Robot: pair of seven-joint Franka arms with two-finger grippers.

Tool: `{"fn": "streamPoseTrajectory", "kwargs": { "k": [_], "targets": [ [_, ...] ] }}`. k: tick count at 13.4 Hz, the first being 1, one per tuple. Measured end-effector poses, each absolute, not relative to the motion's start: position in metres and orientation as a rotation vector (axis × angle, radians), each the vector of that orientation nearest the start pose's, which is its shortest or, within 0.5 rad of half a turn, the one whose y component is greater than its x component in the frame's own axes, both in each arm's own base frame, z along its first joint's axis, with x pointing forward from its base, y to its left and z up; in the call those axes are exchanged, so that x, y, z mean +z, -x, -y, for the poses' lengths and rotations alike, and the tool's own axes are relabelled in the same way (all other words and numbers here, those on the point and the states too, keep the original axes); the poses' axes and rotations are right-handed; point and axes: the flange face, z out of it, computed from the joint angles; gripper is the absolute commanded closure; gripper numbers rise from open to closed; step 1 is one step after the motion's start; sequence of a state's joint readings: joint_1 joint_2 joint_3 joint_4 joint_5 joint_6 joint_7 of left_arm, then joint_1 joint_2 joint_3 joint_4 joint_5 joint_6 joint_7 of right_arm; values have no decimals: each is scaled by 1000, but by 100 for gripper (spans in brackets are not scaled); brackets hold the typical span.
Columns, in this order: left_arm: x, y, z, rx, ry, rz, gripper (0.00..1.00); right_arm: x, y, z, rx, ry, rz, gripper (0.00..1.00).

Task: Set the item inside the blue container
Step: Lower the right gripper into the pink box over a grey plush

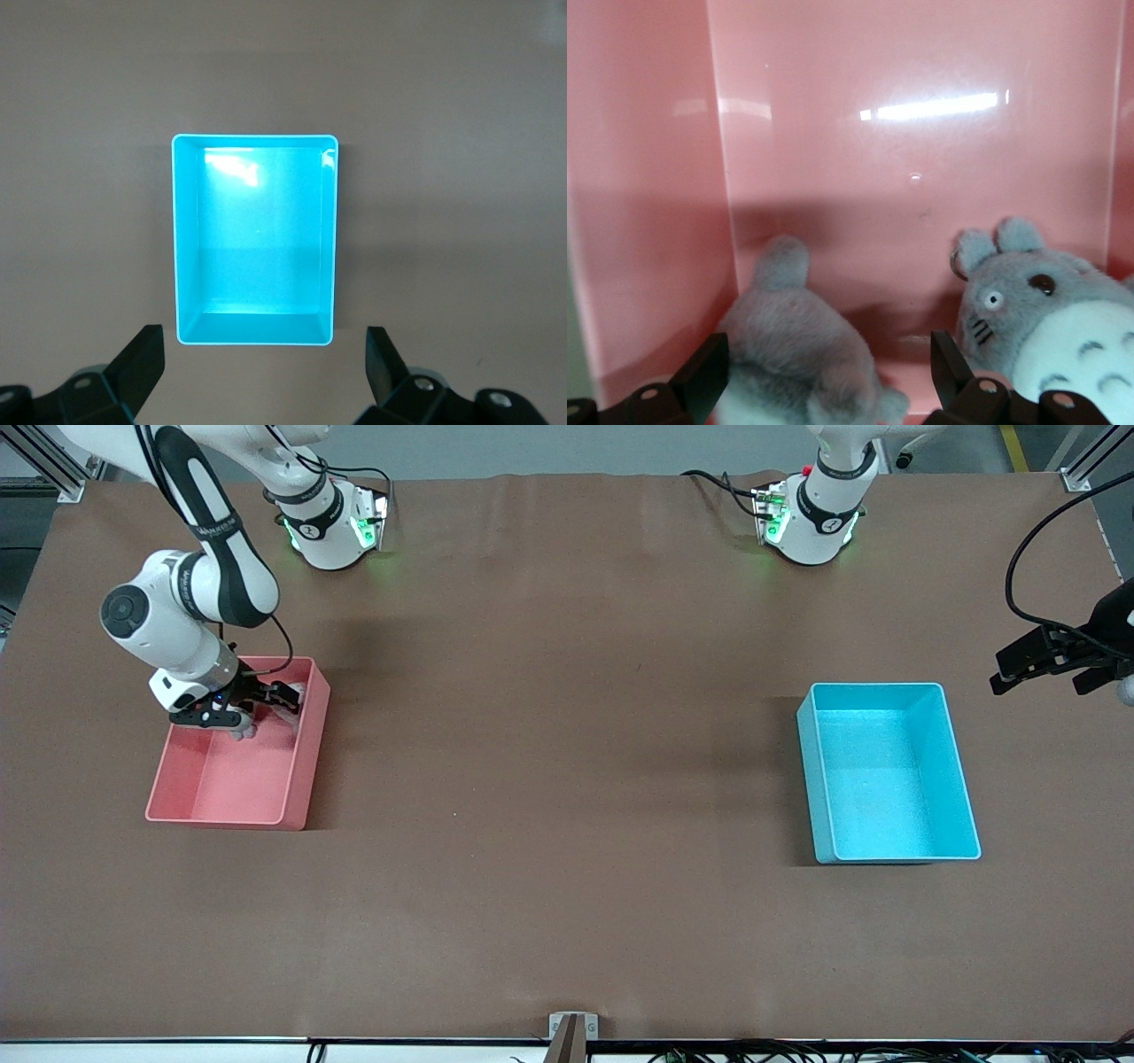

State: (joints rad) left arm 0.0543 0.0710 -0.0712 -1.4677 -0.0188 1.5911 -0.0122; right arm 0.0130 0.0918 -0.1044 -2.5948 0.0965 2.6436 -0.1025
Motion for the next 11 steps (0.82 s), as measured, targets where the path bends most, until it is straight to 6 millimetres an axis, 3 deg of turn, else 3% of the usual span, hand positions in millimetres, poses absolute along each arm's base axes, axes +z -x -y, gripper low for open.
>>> {"fn": "streamPoseTrajectory", "kwargs": {
  "k": [2, 11],
  "targets": [
    [635, -579, 10, -83, 3165, -5, 0, 211, -433, 44, 88, 3095, -136, 0],
    [635, -579, 10, -83, 3165, -4, 0, 206, -425, 47, 210, 3004, -307, 0]
  ]
}}
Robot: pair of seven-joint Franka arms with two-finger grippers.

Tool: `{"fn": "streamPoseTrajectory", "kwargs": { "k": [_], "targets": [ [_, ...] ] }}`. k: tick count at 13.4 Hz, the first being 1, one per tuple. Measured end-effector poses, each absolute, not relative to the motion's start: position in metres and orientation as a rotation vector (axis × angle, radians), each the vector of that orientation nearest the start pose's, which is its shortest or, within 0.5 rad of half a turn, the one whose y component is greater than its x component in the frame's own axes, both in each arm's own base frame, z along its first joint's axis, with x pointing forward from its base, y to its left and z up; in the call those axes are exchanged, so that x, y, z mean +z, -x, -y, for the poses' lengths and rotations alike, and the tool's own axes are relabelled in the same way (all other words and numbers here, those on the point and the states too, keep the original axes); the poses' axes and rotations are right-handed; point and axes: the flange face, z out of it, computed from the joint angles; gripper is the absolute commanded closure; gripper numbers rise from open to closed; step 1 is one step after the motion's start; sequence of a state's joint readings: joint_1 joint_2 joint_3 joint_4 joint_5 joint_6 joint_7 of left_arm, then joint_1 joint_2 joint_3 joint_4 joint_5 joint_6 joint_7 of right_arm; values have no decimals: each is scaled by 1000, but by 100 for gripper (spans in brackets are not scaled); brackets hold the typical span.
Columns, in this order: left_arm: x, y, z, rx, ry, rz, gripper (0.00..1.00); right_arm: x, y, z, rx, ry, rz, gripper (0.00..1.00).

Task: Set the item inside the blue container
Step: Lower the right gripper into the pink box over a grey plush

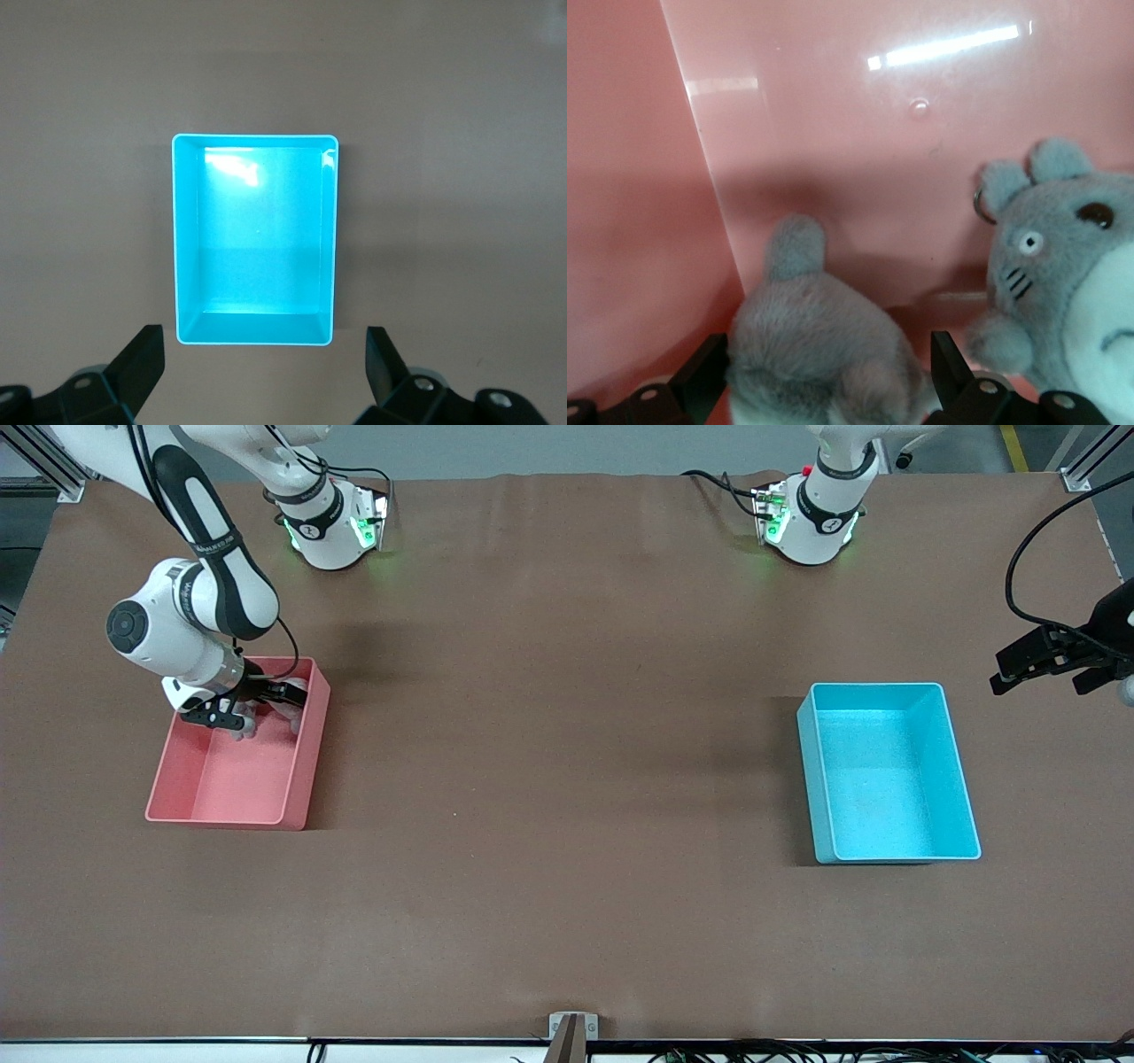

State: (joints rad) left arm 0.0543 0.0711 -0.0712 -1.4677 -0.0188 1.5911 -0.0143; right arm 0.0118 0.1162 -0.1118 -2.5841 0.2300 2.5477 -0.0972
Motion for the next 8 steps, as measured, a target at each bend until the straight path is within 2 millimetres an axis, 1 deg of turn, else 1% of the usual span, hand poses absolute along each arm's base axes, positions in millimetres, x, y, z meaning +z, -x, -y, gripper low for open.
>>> {"fn": "streamPoseTrajectory", "kwargs": {
  "k": [8],
  "targets": [
    [635, -579, 10, -82, 3165, -4, 0, 205, -423, 50, 234, 2995, -322, 0]
  ]
}}
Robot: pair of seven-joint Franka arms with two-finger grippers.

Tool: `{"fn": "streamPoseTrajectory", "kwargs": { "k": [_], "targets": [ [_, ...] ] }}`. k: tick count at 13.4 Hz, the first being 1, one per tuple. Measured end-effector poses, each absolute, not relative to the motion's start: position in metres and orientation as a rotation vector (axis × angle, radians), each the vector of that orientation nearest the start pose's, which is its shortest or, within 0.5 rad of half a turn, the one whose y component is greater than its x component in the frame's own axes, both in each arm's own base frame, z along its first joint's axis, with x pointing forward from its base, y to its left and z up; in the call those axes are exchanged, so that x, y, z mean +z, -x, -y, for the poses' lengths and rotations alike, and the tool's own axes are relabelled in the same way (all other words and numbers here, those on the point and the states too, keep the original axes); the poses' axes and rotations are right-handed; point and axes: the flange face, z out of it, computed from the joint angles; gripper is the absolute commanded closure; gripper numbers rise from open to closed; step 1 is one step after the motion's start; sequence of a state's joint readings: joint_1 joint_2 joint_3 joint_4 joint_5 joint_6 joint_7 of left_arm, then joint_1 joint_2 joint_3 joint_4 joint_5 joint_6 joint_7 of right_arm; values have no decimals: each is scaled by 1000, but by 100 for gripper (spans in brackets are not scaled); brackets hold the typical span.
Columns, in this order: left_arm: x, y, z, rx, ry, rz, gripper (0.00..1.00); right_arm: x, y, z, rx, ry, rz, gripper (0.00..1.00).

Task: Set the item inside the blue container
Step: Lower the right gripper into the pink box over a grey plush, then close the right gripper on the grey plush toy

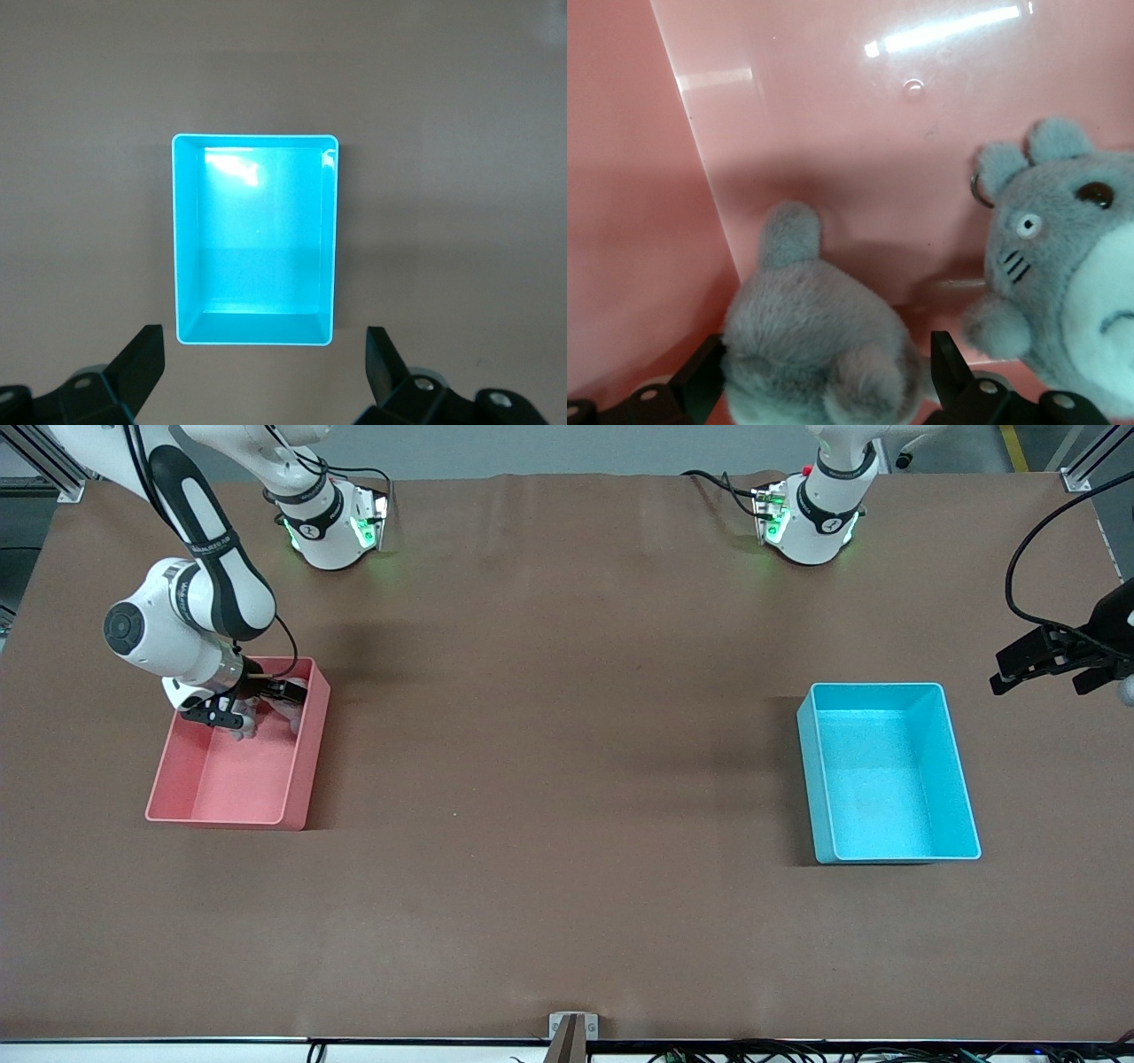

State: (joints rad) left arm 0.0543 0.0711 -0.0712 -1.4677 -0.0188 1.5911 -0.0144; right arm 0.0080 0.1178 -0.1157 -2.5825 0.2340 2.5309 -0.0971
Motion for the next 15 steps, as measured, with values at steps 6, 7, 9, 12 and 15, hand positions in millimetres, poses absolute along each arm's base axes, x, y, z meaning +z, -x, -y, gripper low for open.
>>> {"fn": "streamPoseTrajectory", "kwargs": {
  "k": [6, 7, 9, 12, 15],
  "targets": [
    [635, -579, 10, -82, 3165, -4, 0, 191, -423, 54, 275, 2993, -341, 8],
    [635, -579, 10, -82, 3165, -4, 0, 189, -424, 54, 280, 2992, -342, 12],
    [635, -579, 10, -82, 3165, -4, 0, 189, -425, 54, 281, 2991, -343, 19],
    [635, -579, 10, -82, 3165, -5, 0, 190, -426, 53, 281, 2989, -343, 25],
    [635, -579, 11, -82, 3165, -5, 0, 190, -426, 53, 287, 2987, -343, 37]
  ]
}}
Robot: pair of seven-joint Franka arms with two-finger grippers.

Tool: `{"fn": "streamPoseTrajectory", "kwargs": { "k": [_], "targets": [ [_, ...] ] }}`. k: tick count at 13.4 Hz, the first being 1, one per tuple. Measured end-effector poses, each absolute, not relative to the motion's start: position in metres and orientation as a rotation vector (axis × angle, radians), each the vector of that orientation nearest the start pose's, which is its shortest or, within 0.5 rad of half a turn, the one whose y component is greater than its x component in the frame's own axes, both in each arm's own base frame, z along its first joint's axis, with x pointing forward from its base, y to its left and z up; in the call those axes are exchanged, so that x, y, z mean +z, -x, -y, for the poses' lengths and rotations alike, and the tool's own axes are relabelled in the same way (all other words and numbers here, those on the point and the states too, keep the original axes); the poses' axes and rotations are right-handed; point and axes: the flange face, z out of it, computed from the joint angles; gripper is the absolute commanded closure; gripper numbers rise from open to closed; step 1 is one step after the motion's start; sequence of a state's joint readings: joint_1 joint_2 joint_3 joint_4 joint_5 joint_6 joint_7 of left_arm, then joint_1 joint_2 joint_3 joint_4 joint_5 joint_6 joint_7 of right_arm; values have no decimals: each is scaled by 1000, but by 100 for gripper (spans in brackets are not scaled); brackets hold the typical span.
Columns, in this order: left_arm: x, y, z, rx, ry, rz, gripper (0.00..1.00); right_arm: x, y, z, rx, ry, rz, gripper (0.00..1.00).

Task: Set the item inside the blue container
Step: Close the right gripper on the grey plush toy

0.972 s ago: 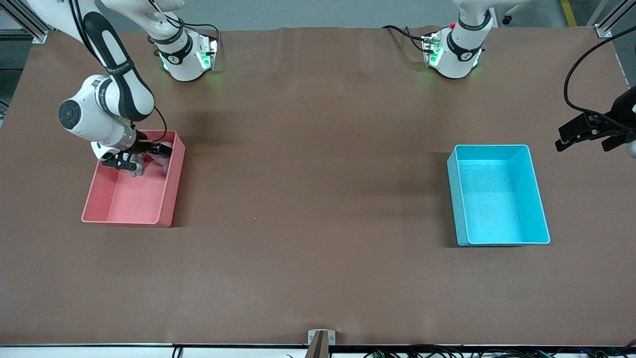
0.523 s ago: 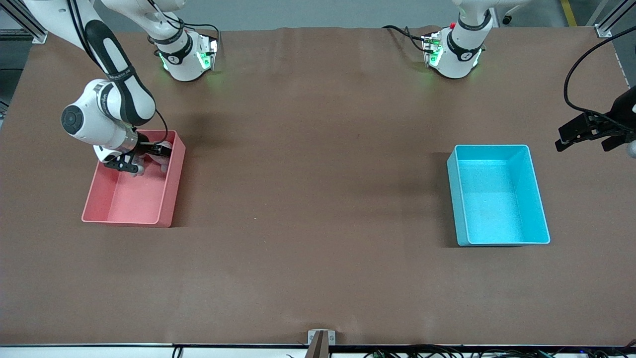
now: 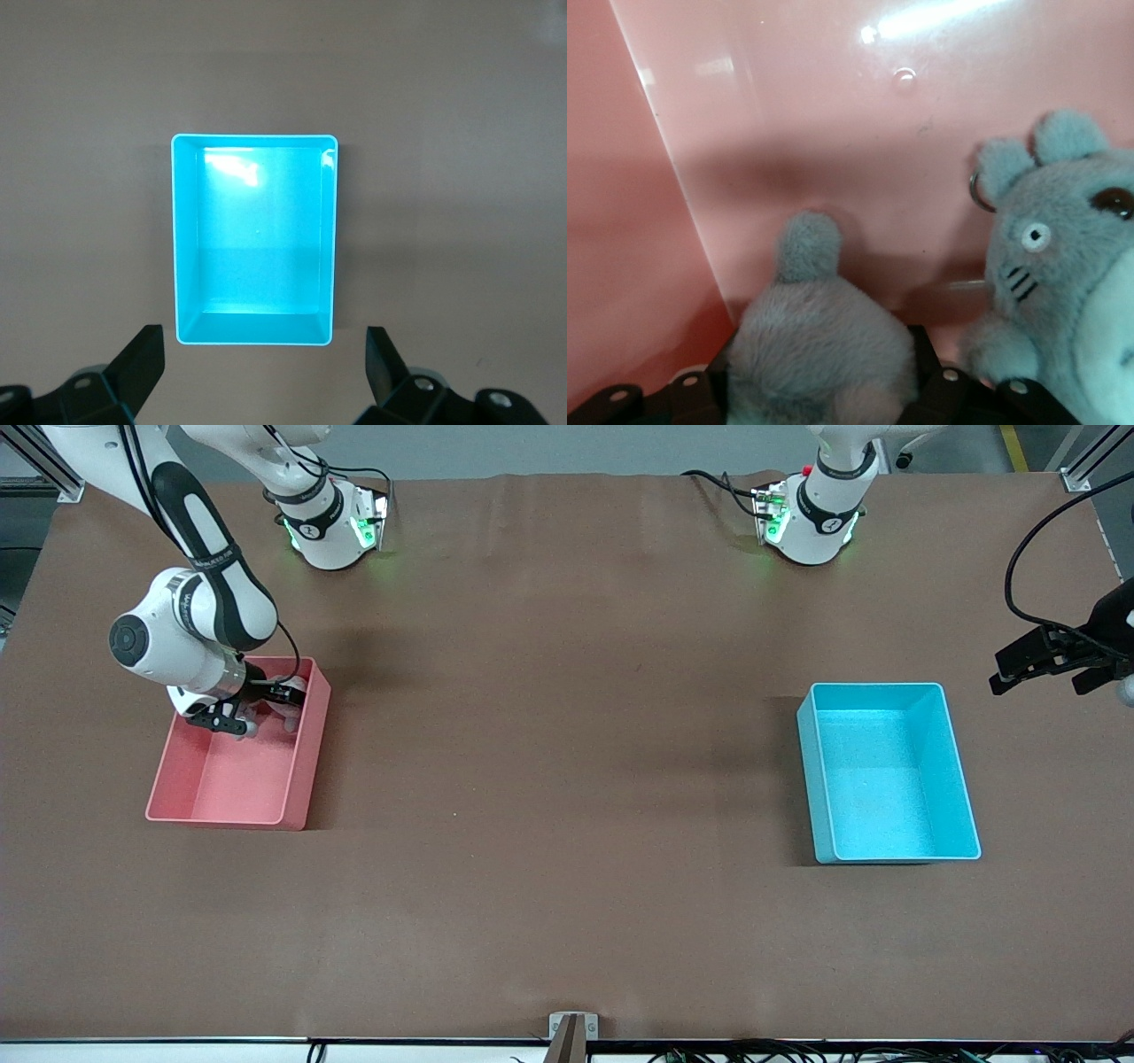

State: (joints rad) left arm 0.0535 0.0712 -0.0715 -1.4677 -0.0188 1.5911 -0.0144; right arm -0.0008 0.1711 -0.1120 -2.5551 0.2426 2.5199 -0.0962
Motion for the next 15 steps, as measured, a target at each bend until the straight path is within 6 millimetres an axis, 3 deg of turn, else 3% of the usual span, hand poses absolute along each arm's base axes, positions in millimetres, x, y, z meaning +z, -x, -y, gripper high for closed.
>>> {"fn": "streamPoseTrajectory", "kwargs": {
  "k": [2, 6, 10, 15],
  "targets": [
    [635, -579, 11, -82, 3165, -6, 0, 190, -427, 52, 290, 2984, -345, 46],
    [635, -579, 11, -82, 3165, -6, 0, 191, -428, 52, 294, 2980, -349, 52],
    [635, -579, 11, -82, 3165, -6, 0, 191, -428, 52, 297, 2978, -350, 71],
    [635, -579, 11, -82, 3165, -5, 0, 192, -429, 52, 300, 2976, -350, 86]
  ]
}}
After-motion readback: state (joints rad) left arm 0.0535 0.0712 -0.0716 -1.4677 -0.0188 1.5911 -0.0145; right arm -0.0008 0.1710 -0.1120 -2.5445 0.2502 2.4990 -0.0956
